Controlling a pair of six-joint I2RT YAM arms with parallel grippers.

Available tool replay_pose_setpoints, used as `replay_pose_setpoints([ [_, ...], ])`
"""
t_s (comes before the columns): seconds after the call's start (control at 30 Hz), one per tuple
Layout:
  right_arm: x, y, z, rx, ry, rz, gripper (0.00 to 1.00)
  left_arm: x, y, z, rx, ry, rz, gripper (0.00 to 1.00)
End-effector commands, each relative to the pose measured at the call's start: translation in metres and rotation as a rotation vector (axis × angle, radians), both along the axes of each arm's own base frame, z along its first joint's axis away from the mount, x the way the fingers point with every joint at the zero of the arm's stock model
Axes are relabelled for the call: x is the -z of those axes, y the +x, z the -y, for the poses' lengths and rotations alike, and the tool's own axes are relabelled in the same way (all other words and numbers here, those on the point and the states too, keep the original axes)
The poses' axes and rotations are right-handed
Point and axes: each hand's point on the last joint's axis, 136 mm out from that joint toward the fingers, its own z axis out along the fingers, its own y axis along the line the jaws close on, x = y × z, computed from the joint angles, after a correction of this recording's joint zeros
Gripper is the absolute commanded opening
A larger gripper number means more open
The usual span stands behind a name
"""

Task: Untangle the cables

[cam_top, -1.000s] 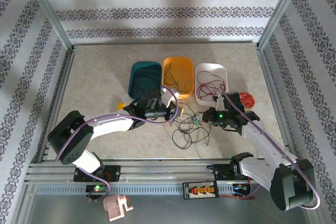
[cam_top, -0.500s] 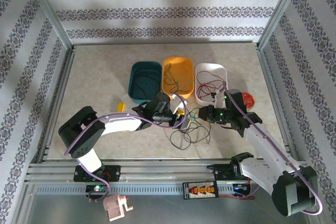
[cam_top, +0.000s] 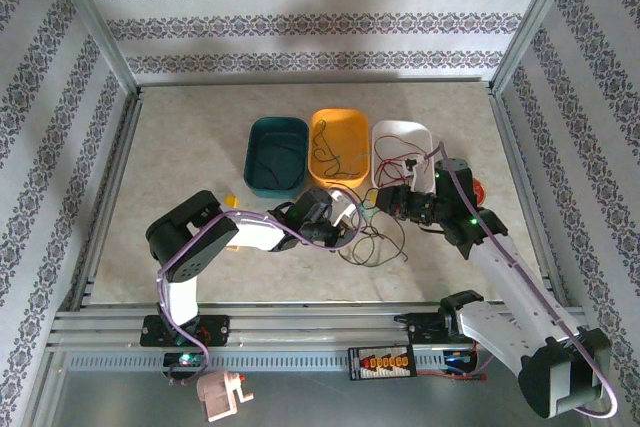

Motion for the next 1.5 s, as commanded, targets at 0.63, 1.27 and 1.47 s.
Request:
replay_pose_setpoints([
  [0.63, -0.028, 0.012, 0.099, 0.430, -0.385, 0.178, 0.00, 0.008, 0.013, -0.087, -0.293, -0.006, -0.033, 0.00],
  [1.27, -0.010, 0.011, 0.070, 0.315, -0.262, 0.105, 0.00, -0.026, 0.001, 0.025, 0.063, 0.028, 0.098, 0.52],
  [1.47, -0.012, 0.009, 0.069, 0.313, -0.252, 0.112, 0.00, 0.013, 0.012, 0.032, 0.026, 0.221, 0.180, 0.51],
])
